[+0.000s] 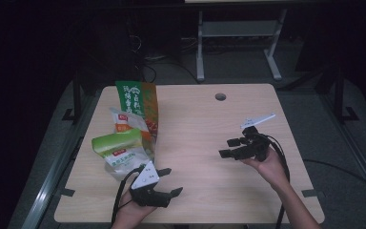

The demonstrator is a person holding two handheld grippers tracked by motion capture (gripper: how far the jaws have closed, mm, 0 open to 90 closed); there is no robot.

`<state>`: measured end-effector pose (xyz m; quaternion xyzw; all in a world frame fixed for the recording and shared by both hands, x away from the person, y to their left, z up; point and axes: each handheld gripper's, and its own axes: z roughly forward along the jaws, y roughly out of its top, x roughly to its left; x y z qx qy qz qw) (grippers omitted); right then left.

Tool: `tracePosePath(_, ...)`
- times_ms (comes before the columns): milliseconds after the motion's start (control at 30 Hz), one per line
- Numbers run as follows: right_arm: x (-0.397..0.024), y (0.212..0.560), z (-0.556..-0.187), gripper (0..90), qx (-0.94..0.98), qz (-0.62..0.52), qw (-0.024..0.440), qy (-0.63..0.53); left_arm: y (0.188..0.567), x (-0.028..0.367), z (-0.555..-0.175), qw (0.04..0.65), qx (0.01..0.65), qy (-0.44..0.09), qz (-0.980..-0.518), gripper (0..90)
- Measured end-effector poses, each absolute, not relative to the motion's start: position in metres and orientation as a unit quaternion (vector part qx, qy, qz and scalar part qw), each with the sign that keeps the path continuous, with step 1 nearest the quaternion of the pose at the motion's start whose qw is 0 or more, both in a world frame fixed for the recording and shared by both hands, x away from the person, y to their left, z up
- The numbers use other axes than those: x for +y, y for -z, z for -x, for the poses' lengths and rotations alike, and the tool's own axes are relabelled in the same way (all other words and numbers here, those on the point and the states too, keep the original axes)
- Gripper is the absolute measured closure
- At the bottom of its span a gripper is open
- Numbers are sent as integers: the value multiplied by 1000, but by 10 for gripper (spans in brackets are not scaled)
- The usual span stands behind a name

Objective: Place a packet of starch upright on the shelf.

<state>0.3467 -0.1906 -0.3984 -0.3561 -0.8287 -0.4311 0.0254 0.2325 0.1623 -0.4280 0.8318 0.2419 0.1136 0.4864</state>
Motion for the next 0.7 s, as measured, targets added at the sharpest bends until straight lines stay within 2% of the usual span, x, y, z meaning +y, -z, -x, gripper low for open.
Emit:
tracePosePath(567, -225, 430, -315, 295, -809, 387, 26, 442, 428, 165, -234, 488, 244, -113, -830, 270)
tracePosePath(700, -228, 433, -302, 278, -806, 392, 8, 444, 428, 165, -234, 489, 244, -112, -830, 266)
